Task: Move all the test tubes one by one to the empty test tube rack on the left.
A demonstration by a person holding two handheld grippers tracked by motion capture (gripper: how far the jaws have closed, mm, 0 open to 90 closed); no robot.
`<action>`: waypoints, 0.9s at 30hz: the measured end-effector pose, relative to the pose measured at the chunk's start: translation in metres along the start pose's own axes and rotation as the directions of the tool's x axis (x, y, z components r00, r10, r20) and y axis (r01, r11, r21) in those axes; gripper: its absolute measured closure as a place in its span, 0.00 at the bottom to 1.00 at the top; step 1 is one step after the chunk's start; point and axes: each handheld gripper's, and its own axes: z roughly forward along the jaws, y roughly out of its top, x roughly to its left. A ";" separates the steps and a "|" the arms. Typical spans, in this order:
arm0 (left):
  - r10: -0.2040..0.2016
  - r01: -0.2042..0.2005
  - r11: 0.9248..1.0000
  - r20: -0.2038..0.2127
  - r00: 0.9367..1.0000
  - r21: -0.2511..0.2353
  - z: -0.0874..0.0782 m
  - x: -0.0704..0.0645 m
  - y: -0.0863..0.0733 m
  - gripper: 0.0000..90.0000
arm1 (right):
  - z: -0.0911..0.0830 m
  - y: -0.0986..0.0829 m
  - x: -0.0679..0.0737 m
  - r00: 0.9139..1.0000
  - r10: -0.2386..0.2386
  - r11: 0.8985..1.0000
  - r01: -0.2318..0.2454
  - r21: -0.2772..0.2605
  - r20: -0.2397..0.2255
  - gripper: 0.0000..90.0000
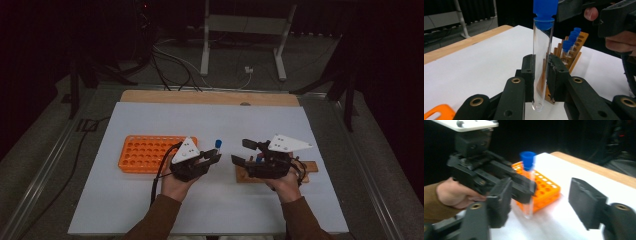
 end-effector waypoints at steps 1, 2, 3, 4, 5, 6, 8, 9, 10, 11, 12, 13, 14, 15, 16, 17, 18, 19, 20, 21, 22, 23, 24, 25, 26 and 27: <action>-0.002 0.002 1.000 -0.005 1.000 0.001 -0.001 0.001 0.000 0.87 | 0.000 0.000 0.000 1.000 0.000 1.000 0.000 0.000 0.000 0.28; -0.003 0.003 1.000 -0.011 1.000 0.000 -0.003 0.002 0.000 0.87 | -0.003 -0.001 -0.002 1.000 -0.001 1.000 0.001 0.004 0.021 0.25; -0.005 0.005 1.000 -0.014 1.000 -0.002 -0.004 0.003 -0.001 0.87 | -0.005 -0.001 -0.004 0.999 -0.001 1.000 0.001 0.008 0.040 0.21; -0.008 0.008 1.000 -0.020 1.000 -0.004 -0.006 0.005 -0.002 0.87 | -0.007 -0.002 -0.006 0.998 0.000 1.000 -0.001 0.010 0.056 0.18; -0.010 0.010 1.000 -0.025 1.000 -0.005 -0.007 0.006 -0.002 0.87 | -0.009 -0.003 -0.007 0.997 -0.001 1.000 0.000 0.010 0.077 0.16; -0.012 0.012 1.000 -0.031 0.999 -0.007 -0.009 0.008 -0.003 0.87 | -0.012 -0.004 -0.009 0.995 -0.001 1.000 0.000 0.011 0.101 0.15; -0.021 0.020 1.000 -0.045 0.999 -0.007 -0.013 0.011 -0.005 0.87 | -0.018 -0.007 -0.013 0.992 0.005 1.000 -0.006 0.005 0.125 0.10; -0.023 0.023 1.000 -0.051 0.998 -0.009 -0.015 0.013 -0.007 0.87 | -0.021 -0.009 -0.015 0.991 0.005 1.000 -0.006 0.008 0.135 0.09; -0.025 0.025 1.000 -0.060 0.998 -0.006 -0.017 0.015 -0.008 0.87 | -0.027 -0.012 -0.020 0.988 0.009 1.000 -0.011 0.012 0.153 0.08; -0.027 0.027 1.000 -0.068 0.997 -0.006 -0.018 0.017 -0.009 0.87 | -0.027 -0.012 -0.020 0.988 0.009 1.000 -0.011 0.012 0.153 0.08; -0.031 0.030 1.000 -0.076 0.997 -0.009 -0.020 0.019 -0.010 0.87 | -0.030 -0.014 -0.022 0.987 0.010 1.000 -0.013 0.015 0.161 0.07; -0.033 0.032 0.999 -0.083 0.996 -0.011 -0.022 0.021 -0.011 0.87 | -0.033 -0.015 -0.024 0.985 0.015 1.000 -0.018 0.015 0.170 0.06; -0.036 0.035 0.999 -0.090 0.995 -0.013 -0.023 0.022 -0.012 0.87 | -0.036 -0.017 -0.027 0.984 0.020 1.000 -0.023 0.017 0.177 0.05; -0.035 0.034 0.999 -0.097 0.995 -0.014 -0.024 0.024 -0.013 0.87 | -0.039 -0.018 -0.029 0.982 0.022 1.000 -0.025 0.016 0.186 0.05; -0.034 0.033 0.999 -0.103 0.994 -0.013 -0.026 0.025 -0.014 0.87 | -0.043 -0.019 -0.031 0.980 0.024 1.000 -0.027 0.015 0.198 0.04; -0.036 0.035 0.999 -0.107 0.994 -0.014 -0.026 0.026 -0.015 0.87 | -0.049 -0.021 -0.034 0.975 0.024 1.000 -0.027 0.012 0.220 0.04; -0.037 0.036 0.999 -0.111 0.993 -0.013 -0.027 0.027 -0.017 0.87 | -0.049 -0.021 -0.034 0.975 0.024 1.000 -0.027 0.012 0.220 0.04; -0.038 0.037 0.999 -0.116 0.992 -0.011 -0.028 0.028 -0.018 0.87 | -0.052 -0.022 -0.036 0.974 0.027 1.000 -0.029 0.007 0.227 0.03; -0.041 0.040 0.999 -0.123 0.992 -0.011 -0.029 0.029 -0.020 0.87 | -0.058 -0.023 -0.040 0.970 0.034 0.999 -0.034 -0.002 0.243 0.03; -0.043 0.042 0.999 -0.126 0.991 -0.008 -0.029 0.030 -0.021 0.87 | -0.062 -0.024 -0.041 0.968 0.040 0.999 -0.039 -0.008 0.249 0.03; -0.045 0.044 0.999 -0.131 0.990 -0.007 -0.030 0.031 -0.023 0.87 | -0.064 -0.025 -0.043 0.966 0.046 0.999 -0.043 -0.014 0.256 0.03; -0.046 0.046 0.999 -0.137 0.990 -0.003 -0.030 0.032 -0.024 0.87 | -0.064 -0.025 -0.043 0.966 0.046 0.999 -0.043 -0.014 0.256 0.03; -0.049 0.049 0.999 -0.142 0.989 -0.001 -0.031 0.033 -0.025 0.87 | -0.067 -0.026 -0.045 0.964 0.051 0.999 -0.048 -0.019 0.261 0.03; -0.049 0.049 0.999 -0.146 0.988 0.002 -0.031 0.034 -0.027 0.87 | -0.070 -0.027 -0.046 0.962 0.058 0.998 -0.053 -0.026 0.266 0.03; -0.050 0.051 0.999 -0.152 0.987 0.005 -0.031 0.035 -0.028 0.87 | -0.072 -0.029 -0.048 0.961 0.067 0.998 -0.060 -0.035 0.269 0.03; -0.049 0.051 0.999 -0.156 0.987 0.007 -0.031 0.036 -0.030 0.87 | -0.074 -0.030 -0.049 0.960 0.073 0.997 -0.064 -0.039 0.270 0.03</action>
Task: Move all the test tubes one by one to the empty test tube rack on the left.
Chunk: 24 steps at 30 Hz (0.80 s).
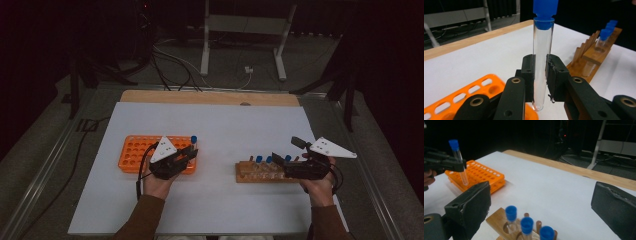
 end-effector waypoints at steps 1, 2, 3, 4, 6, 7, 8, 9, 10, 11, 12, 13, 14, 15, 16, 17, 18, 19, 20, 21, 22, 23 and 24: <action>-0.004 0.004 1.000 -0.006 1.000 0.000 0.000 0.001 -0.002 0.87 | -0.001 -0.001 -0.001 1.000 0.003 1.000 -0.003 0.003 0.004 0.03; -0.008 0.008 1.000 -0.009 1.000 0.001 0.000 0.002 -0.004 0.87 | -0.002 -0.001 -0.002 1.000 0.004 1.000 -0.004 0.003 0.008 0.03; -0.011 0.011 1.000 -0.014 1.000 0.003 0.001 0.003 -0.006 0.87 | -0.003 -0.002 -0.003 1.000 0.007 1.000 -0.007 0.000 0.009 0.03; -0.012 0.012 1.000 -0.019 1.000 0.005 0.001 0.004 -0.008 0.87 | -0.004 -0.002 -0.004 1.000 0.014 1.000 -0.014 -0.004 0.012 0.04; -0.022 0.022 1.000 -0.028 0.999 0.012 0.002 0.007 -0.012 0.86 | -0.007 -0.002 -0.006 1.000 0.024 1.000 -0.024 -0.012 0.016 0.04; -0.026 0.027 1.000 -0.032 0.999 0.017 0.002 0.008 -0.014 0.86 | -0.009 -0.002 -0.007 1.000 0.023 1.000 -0.023 -0.016 0.018 0.04; -0.029 0.030 0.999 -0.034 0.999 0.022 0.003 0.009 -0.017 0.86 | -0.010 -0.002 -0.008 0.999 0.026 0.999 -0.025 -0.020 0.023 0.04; -0.029 0.031 0.999 -0.036 0.999 0.033 0.004 0.010 -0.020 0.86 | -0.012 -0.001 -0.008 0.999 0.027 0.999 -0.027 -0.023 0.025 0.04; -0.031 0.033 0.999 -0.035 0.999 0.033 0.005 0.010 -0.021 0.86 | -0.014 -0.001 -0.009 0.999 0.028 0.999 -0.027 -0.026 0.028 0.04; -0.041 0.042 0.999 -0.032 0.999 0.022 0.004 0.011 -0.023 0.86 | -0.015 -0.001 -0.010 0.999 0.029 0.999 -0.029 -0.027 0.030 0.04; -0.049 0.049 0.999 -0.032 0.998 0.019 0.004 0.011 -0.023 0.86 | -0.016 -0.002 -0.010 0.999 0.033 0.999 -0.032 -0.030 0.030 0.04; -0.048 0.049 0.999 -0.033 0.998 0.019 0.003 0.011 -0.023 0.86 | -0.017 -0.002 -0.011 0.999 0.034 0.999 -0.033 -0.032 0.031 0.05; -0.047 0.048 0.999 -0.032 0.998 0.020 0.003 0.011 -0.023 0.86 | -0.018 -0.002 -0.012 0.999 0.036 0.999 -0.034 -0.037 0.033 0.05; -0.046 0.046 0.999 -0.034 0.998 0.021 0.003 0.011 -0.023 0.86 | -0.018 -0.002 -0.012 0.999 0.036 0.999 -0.034 -0.037 0.033 0.05; -0.046 0.047 0.999 -0.035 0.998 0.021 0.003 0.011 -0.023 0.86 | -0.018 -0.002 -0.012 0.999 0.036 0.999 -0.035 -0.038 0.032 0.05; -0.045 0.045 0.999 -0.036 0.998 0.021 0.003 0.011 -0.023 0.86 | -0.019 -0.002 -0.012 0.999 0.037 0.999 -0.036 -0.040 0.033 0.05; -0.046 0.047 0.999 -0.036 0.998 0.020 0.003 0.011 -0.023 0.86 | -0.019 -0.002 -0.012 0.999 0.037 0.999 -0.035 -0.042 0.033 0.05; -0.048 0.049 0.999 -0.036 0.998 0.019 0.003 0.011 -0.023 0.86 | -0.019 -0.002 -0.013 0.999 0.037 0.998 -0.036 -0.042 0.032 0.05; -0.050 0.050 0.999 -0.038 0.998 0.017 0.004 0.011 -0.023 0.86 | -0.019 -0.002 -0.013 0.999 0.037 0.998 -0.035 -0.043 0.032 0.05; -0.051 0.052 0.999 -0.037 0.998 0.017 0.005 0.010 -0.023 0.86 | -0.019 -0.002 -0.012 0.999 0.037 0.998 -0.036 -0.044 0.031 0.06; -0.047 0.048 0.999 -0.040 0.998 0.022 0.007 0.010 -0.023 0.86 | -0.019 -0.002 -0.012 0.999 0.035 0.998 -0.033 -0.044 0.031 0.06; -0.045 0.046 0.999 -0.041 0.998 0.024 0.008 0.010 -0.024 0.86 | -0.019 -0.002 -0.012 0.999 0.037 0.998 -0.036 -0.042 0.030 0.06; -0.046 0.047 0.998 -0.041 0.998 0.028 0.010 0.010 -0.025 0.86 | -0.019 -0.003 -0.012 0.999 0.036 0.999 -0.035 -0.042 0.030 0.06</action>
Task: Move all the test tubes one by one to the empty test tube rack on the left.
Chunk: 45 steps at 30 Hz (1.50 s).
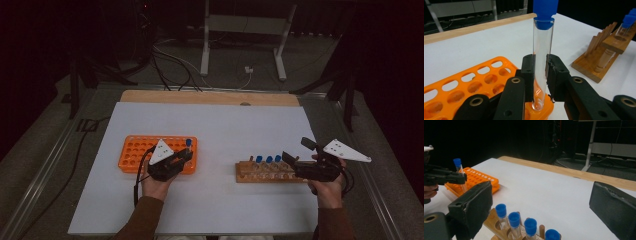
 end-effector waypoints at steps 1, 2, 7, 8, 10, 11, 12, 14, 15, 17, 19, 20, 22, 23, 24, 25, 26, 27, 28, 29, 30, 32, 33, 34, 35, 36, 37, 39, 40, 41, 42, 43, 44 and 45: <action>0.003 -0.003 1.000 -0.002 1.000 0.007 0.002 0.000 -0.001 0.86 | 0.000 0.000 0.000 1.000 0.000 1.000 0.000 0.000 -0.002 0.06; 0.008 -0.008 1.000 -0.008 1.000 0.018 0.004 -0.001 -0.002 0.86 | 0.000 -0.001 0.000 1.000 0.001 1.000 -0.001 -0.001 -0.003 0.06; 0.022 -0.021 0.997 -0.018 1.000 0.071 0.006 -0.001 -0.012 0.86 | -0.001 -0.001 -0.001 1.000 0.005 1.000 -0.005 -0.002 -0.002 0.06; 0.021 -0.019 0.997 -0.018 1.000 0.077 0.006 0.000 -0.014 0.86 | -0.001 -0.001 -0.001 1.000 0.005 1.000 -0.005 -0.002 -0.002 0.06; 0.019 -0.018 0.996 -0.017 1.000 0.086 0.005 0.001 -0.017 0.86 | -0.001 -0.001 -0.001 1.000 0.006 1.000 -0.006 0.000 -0.004 0.06; 0.019 -0.017 0.996 -0.017 1.000 0.085 0.005 0.000 -0.018 0.86 | -0.001 -0.002 -0.001 1.000 0.003 1.000 -0.003 0.001 -0.004 0.06; 0.024 -0.022 0.996 -0.018 1.000 0.088 0.005 0.000 -0.018 0.86 | -0.001 -0.002 -0.001 1.000 0.003 1.000 -0.003 0.000 -0.004 0.06; 0.036 -0.034 0.995 -0.022 0.999 0.096 0.004 -0.001 -0.019 0.86 | -0.002 -0.002 -0.001 1.000 0.006 1.000 -0.006 -0.001 -0.006 0.06; 0.042 -0.040 0.994 -0.023 0.999 0.102 0.004 -0.002 -0.019 0.86 | -0.001 -0.002 -0.001 1.000 0.005 1.000 -0.005 0.000 -0.006 0.06; 0.048 -0.045 0.993 -0.026 0.999 0.109 0.005 -0.002 -0.020 0.86 | -0.001 -0.002 0.000 1.000 0.003 1.000 -0.003 0.002 -0.007 0.06; 0.052 -0.048 0.992 -0.030 0.998 0.119 0.006 -0.003 -0.021 0.87 | -0.001 -0.002 0.000 1.000 0.003 1.000 -0.003 0.002 -0.007 0.06; 0.056 -0.052 0.991 -0.030 0.998 0.121 0.007 -0.004 -0.022 0.86 | -0.001 -0.002 0.000 1.000 0.004 1.000 -0.004 0.002 -0.008 0.06; 0.060 -0.056 0.991 -0.033 0.998 0.121 0.007 -0.004 -0.021 0.86 | -0.001 -0.002 0.000 1.000 0.002 1.000 -0.002 0.003 -0.008 0.06; 0.061 -0.056 0.991 -0.035 0.998 0.120 0.007 -0.004 -0.021 0.86 | -0.001 -0.003 -0.001 1.000 0.003 1.000 -0.003 0.005 -0.009 0.06; 0.062 -0.058 0.991 -0.036 0.997 0.121 0.007 -0.005 -0.021 0.86 | -0.001 -0.003 -0.001 1.000 0.003 1.000 -0.003 0.005 -0.009 0.06; 0.065 -0.060 0.991 -0.038 0.997 0.121 0.007 -0.005 -0.021 0.86 | -0.001 -0.003 -0.001 1.000 0.004 1.000 -0.004 0.007 -0.008 0.06; 0.070 -0.065 0.990 -0.040 0.997 0.122 0.008 -0.006 -0.021 0.86 | -0.001 -0.003 -0.001 1.000 0.006 1.000 -0.006 0.007 -0.008 0.06; 0.075 -0.069 0.990 -0.042 0.996 0.125 0.008 -0.007 -0.021 0.86 | 0.000 -0.004 -0.001 1.000 0.005 1.000 -0.005 0.008 -0.009 0.06; 0.076 -0.069 0.990 -0.047 0.996 0.126 0.008 -0.008 -0.021 0.86 | 0.000 -0.004 -0.001 1.000 0.003 1.000 -0.002 0.010 -0.010 0.06; 0.075 -0.069 0.989 -0.048 0.996 0.127 0.008 -0.008 -0.021 0.86 | 0.000 -0.004 -0.001 1.000 0.002 1.000 -0.002 0.011 -0.010 0.06; 0.074 -0.067 0.989 -0.049 0.996 0.129 0.008 -0.008 -0.021 0.86 | 0.000 -0.004 -0.001 1.000 0.002 1.000 -0.002 0.011 -0.011 0.06; 0.072 -0.065 0.990 -0.057 0.996 0.127 0.007 -0.008 -0.020 0.81 | 0.000 -0.004 0.000 1.000 0.002 1.000 -0.002 0.010 -0.012 0.06; 0.075 -0.066 0.991 -0.068 0.995 0.115 0.006 -0.009 -0.019 0.76 | 0.000 -0.004 0.000 1.000 -0.001 1.000 0.001 0.007 -0.013 0.06; 0.075 -0.067 0.992 -0.074 0.994 0.105 0.006 -0.009 -0.018 0.72 | -0.001 -0.004 -0.001 1.000 0.001 1.000 -0.001 0.006 -0.012 0.06; 0.072 -0.066 0.994 -0.073 0.995 0.090 0.004 -0.010 -0.017 0.73 | -0.001 -0.004 -0.001 1.000 0.002 1.000 -0.002 0.007 -0.012 0.06; 0.074 -0.068 0.995 -0.071 0.995 0.076 0.003 -0.010 -0.015 0.73 | -0.001 -0.004 -0.001 1.000 0.002 1.000 -0.002 0.007 -0.012 0.06; 0.083 -0.078 0.995 -0.072 0.994 0.066 0.001 -0.011 -0.013 0.75 | -0.001 -0.004 -0.001 1.000 0.003 1.000 -0.003 0.008 -0.012 0.06; 0.087 -0.082 0.994 -0.065 0.994 0.077 0.001 -0.012 -0.012 0.84 | -0.001 -0.004 -0.001 1.000 0.005 1.000 -0.005 0.009 -0.011 0.06; 0.088 -0.083 0.993 -0.063 0.994 0.078 0.001 -0.012 -0.012 0.86 | -0.001 -0.005 -0.001 1.000 0.004 1.000 -0.004 0.010 -0.011 0.06; 0.092 -0.086 0.992 -0.065 0.994 0.088 0.001 -0.013 -0.013 0.86 | -0.001 -0.005 -0.001 1.000 0.004 1.000 -0.004 0.010 -0.011 0.06; 0.097 -0.090 0.991 -0.065 0.993 0.099 0.002 -0.013 -0.013 0.86 | -0.001 -0.005 -0.001 1.000 0.003 1.000 -0.003 0.010 -0.010 0.06; 0.097 -0.090 0.991 -0.064 0.993 0.102 0.003 -0.013 -0.014 0.86 | -0.001 -0.005 -0.001 1.000 0.002 1.000 -0.002 0.012 -0.009 0.06; 0.095 -0.088 0.991 -0.063 0.993 0.100 0.003 -0.013 -0.014 0.86 | -0.001 -0.006 -0.001 1.000 -0.001 1.000 0.001 0.014 -0.005 0.06; 0.091 -0.084 0.991 -0.062 0.994 0.101 0.003 -0.012 -0.014 0.86 | -0.001 -0.006 -0.001 1.000 -0.011 1.000 0.011 0.020 0.001 0.06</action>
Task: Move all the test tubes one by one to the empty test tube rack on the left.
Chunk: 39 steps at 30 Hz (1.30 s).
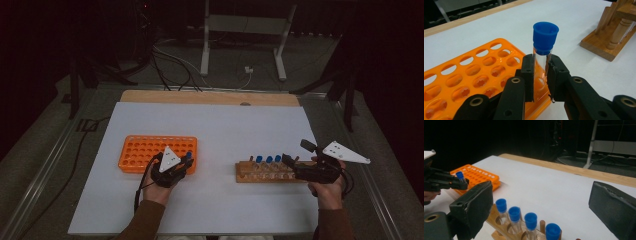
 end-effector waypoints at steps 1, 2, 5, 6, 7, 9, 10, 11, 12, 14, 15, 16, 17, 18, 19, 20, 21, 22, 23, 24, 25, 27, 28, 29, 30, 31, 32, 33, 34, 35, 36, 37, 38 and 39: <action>-0.005 0.005 1.000 0.002 1.000 0.000 0.000 0.001 0.000 0.86 | 0.000 -0.001 0.001 1.000 -0.005 1.000 0.005 0.007 0.007 0.06; -0.007 0.007 1.000 0.003 1.000 -0.001 0.000 0.001 0.000 0.86 | 0.000 -0.001 0.001 1.000 -0.011 1.000 0.011 0.012 0.010 0.06; -0.029 0.029 1.000 0.008 1.000 0.000 -0.001 0.003 -0.001 0.84 | 0.001 -0.003 0.001 1.000 -0.025 0.999 0.025 0.025 0.019 0.07; -0.042 0.042 0.999 0.015 0.999 -0.004 -0.002 0.004 -0.002 0.80 | 0.001 -0.004 0.001 0.999 -0.029 0.999 0.029 0.031 0.022 0.07; -0.050 0.050 0.999 0.018 0.999 -0.009 -0.003 0.004 -0.002 0.77 | 0.001 -0.005 0.001 0.999 -0.034 0.999 0.033 0.035 0.025 0.07; -0.073 0.074 0.997 0.026 0.997 -0.026 -0.006 0.006 0.000 0.72 | 0.001 -0.006 0.001 0.999 -0.039 0.998 0.038 0.043 0.030 0.07; -0.087 0.088 0.996 0.026 0.996 -0.034 -0.009 0.007 0.001 0.70 | 0.001 -0.007 0.000 0.999 -0.041 0.998 0.039 0.047 0.032 0.07; -0.100 0.100 0.994 0.014 0.995 -0.038 -0.011 0.008 0.002 0.67 | 0.001 -0.009 -0.001 0.999 -0.037 0.998 0.036 0.052 0.034 0.08; -0.106 0.107 0.993 0.011 0.994 -0.048 -0.014 0.009 0.003 0.63 | 0.002 -0.010 -0.003 0.999 -0.035 0.998 0.033 0.056 0.035 0.08; -0.121 0.122 0.990 0.021 0.992 -0.065 -0.020 0.012 0.005 0.59 | 0.003 -0.015 -0.007 0.999 -0.021 0.998 0.018 0.068 0.040 0.10; -0.125 0.127 0.989 0.031 0.992 -0.070 -0.023 0.013 0.005 0.58 | 0.005 -0.019 -0.010 0.999 -0.014 0.997 0.011 0.082 0.040 0.11; -0.128 0.131 0.989 0.043 0.991 -0.074 -0.026 0.014 0.006 0.57 | 0.006 -0.022 -0.012 0.999 -0.012 0.995 0.007 0.095 0.043 0.13; -0.132 0.136 0.987 0.055 0.990 -0.080 -0.028 0.015 0.006 0.56 | 0.007 -0.024 -0.013 0.999 -0.007 0.994 0.002 0.105 0.045 0.14; -0.134 0.138 0.987 0.058 0.989 -0.083 -0.031 0.016 0.006 0.52 | 0.008 -0.026 -0.015 0.999 -0.009 0.993 0.004 0.119 0.042 0.15; -0.137 0.142 0.986 0.058 0.989 -0.089 -0.033 0.016 0.006 0.47 | 0.008 -0.028 -0.015 0.999 -0.010 0.991 0.004 0.130 0.038 0.15; -0.142 0.147 0.985 0.056 0.988 -0.093 -0.035 0.017 0.005 0.42 | 0.009 -0.029 -0.016 0.999 -0.013 0.990 0.009 0.140 0.033 0.16; -0.146 0.152 0.983 0.059 0.987 -0.100 -0.038 0.018 0.005 0.39 | 0.010 -0.030 -0.016 1.000 -0.014 0.989 0.010 0.149 0.028 0.17; -0.148 0.153 0.982 0.056 0.987 -0.107 -0.040 0.018 0.004 0.36 | 0.010 -0.031 -0.016 0.999 -0.018 0.988 0.013 0.154 0.028 0.18; -0.146 0.150 0.982 0.047 0.988 -0.111 -0.042 0.019 0.004 0.32 | 0.011 -0.032 -0.016 0.999 -0.025 0.986 0.020 0.163 0.031 0.19; -0.149 0.153 0.982 0.039 0.988 -0.115 -0.044 0.019 0.004 0.28 | 0.012 -0.032 -0.015 0.999 -0.033 0.985 0.026 0.171 0.036 0.22; -0.152 0.155 0.981 0.036 0.988 -0.119 -0.046 0.020 0.004 0.26 | 0.012 -0.033 -0.015 0.999 -0.040 0.985 0.033 0.172 0.037 0.25; -0.168 0.169 0.977 0.025 0.986 -0.127 -0.050 0.023 0.004 0.19 | 0.013 -0.035 -0.016 0.999 -0.043 0.983 0.039 0.181 0.022 0.37; -0.170 0.172 0.976 0.023 0.985 -0.137 -0.052 0.024 0.004 0.18 | 0.013 -0.036 -0.016 0.999 -0.050 0.982 0.046 0.183 0.019 0.43; -0.174 0.175 0.974 0.019 0.984 -0.141 -0.053 0.025 0.004 0.17 | 0.013 -0.038 -0.017 0.998 -0.059 0.980 0.055 0.189 0.016 0.50; -0.180 0.180 0.973 0.013 0.984 -0.144 -0.054 0.026 0.005 0.14 | 0.013 -0.040 -0.017 0.998 -0.067 0.979 0.062 0.193 0.016 0.55; -0.186 0.186 0.971 0.013 0.982 -0.150 -0.055 0.027 0.005 0.11 | 0.013 -0.041 -0.017 0.997 -0.075 0.978 0.070 0.199 0.021 0.59; -0.191 0.191 0.969 0.012 0.981 -0.156 -0.056 0.028 0.005 0.10 | 0.014 -0.043 -0.018 0.997 -0.077 0.976 0.072 0.204 0.019 0.63; -0.197 0.196 0.967 0.009 0.980 -0.161 -0.057 0.028 0.005 0.09 | 0.015 -0.044 -0.018 0.997 -0.081 0.975 0.077 0.208 0.013 0.66; -0.200 0.197 0.968 0.001 0.980 -0.157 -0.057 0.029 0.005 0.07 | 0.016 -0.045 -0.018 0.996 -0.086 0.974 0.083 0.212 0.006 0.68; -0.201 0.198 0.968 -0.005 0.980 -0.155 -0.057 0.030 0.005 0.04 | 0.016 -0.045 -0.016 0.995 -0.100 0.973 0.095 0.210 0.010 0.71; -0.206 0.202 0.967 -0.010 0.979 -0.154 -0.057 0.031 0.005 0.03 | 0.017 -0.045 -0.015 0.994 -0.107 0.972 0.102 0.211 0.012 0.73; -0.211 0.206 0.966 -0.016 0.977 -0.154 -0.057 0.031 0.004 0.02 | 0.017 -0.045 -0.014 0.994 -0.111 0.972 0.106 0.211 0.013 0.75; -0.212 0.207 0.966 -0.019 0.977 -0.154 -0.058 0.032 0.004 0.02 | 0.017 -0.045 -0.013 0.993 -0.117 0.971 0.111 0.211 0.016 0.76; -0.214 0.209 0.966 -0.021 0.976 -0.154 -0.058 0.032 0.004 0.02 | 0.017 -0.045 -0.012 0.992 -0.123 0.971 0.116 0.211 0.023 0.78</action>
